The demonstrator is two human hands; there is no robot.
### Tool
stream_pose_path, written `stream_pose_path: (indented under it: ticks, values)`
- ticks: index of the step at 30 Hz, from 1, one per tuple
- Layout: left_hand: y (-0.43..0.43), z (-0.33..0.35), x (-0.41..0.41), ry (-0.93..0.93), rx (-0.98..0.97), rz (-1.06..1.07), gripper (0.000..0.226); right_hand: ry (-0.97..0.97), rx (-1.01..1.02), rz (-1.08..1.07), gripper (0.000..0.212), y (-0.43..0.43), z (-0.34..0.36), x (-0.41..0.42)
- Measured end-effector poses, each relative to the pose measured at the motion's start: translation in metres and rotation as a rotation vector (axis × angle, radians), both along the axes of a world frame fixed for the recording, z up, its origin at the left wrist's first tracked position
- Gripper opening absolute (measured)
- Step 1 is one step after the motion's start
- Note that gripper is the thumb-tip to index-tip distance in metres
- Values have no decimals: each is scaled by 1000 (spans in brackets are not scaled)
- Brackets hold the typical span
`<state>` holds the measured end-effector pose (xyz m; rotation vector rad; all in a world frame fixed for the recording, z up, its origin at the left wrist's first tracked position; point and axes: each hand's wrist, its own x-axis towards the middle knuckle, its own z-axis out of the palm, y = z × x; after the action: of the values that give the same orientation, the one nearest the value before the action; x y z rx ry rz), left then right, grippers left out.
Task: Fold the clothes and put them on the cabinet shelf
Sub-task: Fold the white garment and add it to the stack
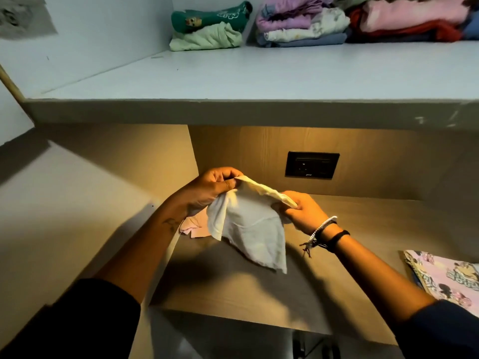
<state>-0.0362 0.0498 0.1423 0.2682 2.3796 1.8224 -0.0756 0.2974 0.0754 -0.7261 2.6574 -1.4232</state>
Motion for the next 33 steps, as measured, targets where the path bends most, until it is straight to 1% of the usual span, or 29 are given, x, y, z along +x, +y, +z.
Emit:
stream_pose_path:
  ticks: [4, 6, 7, 9, 10, 12, 14, 16, 18, 21, 24, 26, 27, 29, 31, 32, 33]
  values:
    - [15, 9, 6, -26, 82, 8, 18, -38, 53, -98, 15, 47, 2, 12]
    - [22, 9, 9, -60, 51, 4, 15, -41, 78, -132, 10, 70, 5, 17]
    - [24, 9, 11, -64, 11, 1, 15, -73, 40, -146, 10, 80, 7, 20]
    - [29, 7, 14, -29, -105, -5, 13, -153, -67, -157, 15, 100, 12, 26]
    - [33, 7, 15, -7, -167, -12, 12, -158, -74, -152, 19, 111, 15, 29]
    - [38, 8, 18, 8, -296, -33, 15, -149, -18, -113, 23, 130, 22, 30]
    - [43, 9, 18, -7, -475, -64, 22, -133, 45, -70, 18, 145, 30, 28]
    - [50, 9, 12, 15, -638, -72, 19, -99, 86, -50, 20, 154, 39, 21]
    - [59, 12, 3, 141, -726, -6, 10, -42, 111, -77, 24, 158, 51, 9]
    - [69, 24, -12, 359, -824, 212, 9, 73, 81, -230, 26, 159, 72, -17]
    - [77, 36, -19, 566, -827, 358, 13, 212, -29, -366, 25, 162, 92, -32]
    - [80, 39, -18, 640, -795, 393, 15, 254, -97, -373, 28, 167, 100, -29]
    - [80, 38, -15, 635, -772, 386, 15, 251, -113, -342, 30, 172, 100, -25]
    - [78, 32, -5, 554, -707, 306, 14, 202, -95, -243, 29, 183, 95, -10]
    - [74, 21, 15, 393, -615, 185, 21, 88, -51, -128, 25, 198, 79, 10]
    - [72, 13, 28, 304, -600, 129, 23, 15, -32, -74, 26, 206, 68, 21]
    - [71, 3, 41, 233, -627, 78, 21, -63, -23, -28, 30, 213, 55, 31]
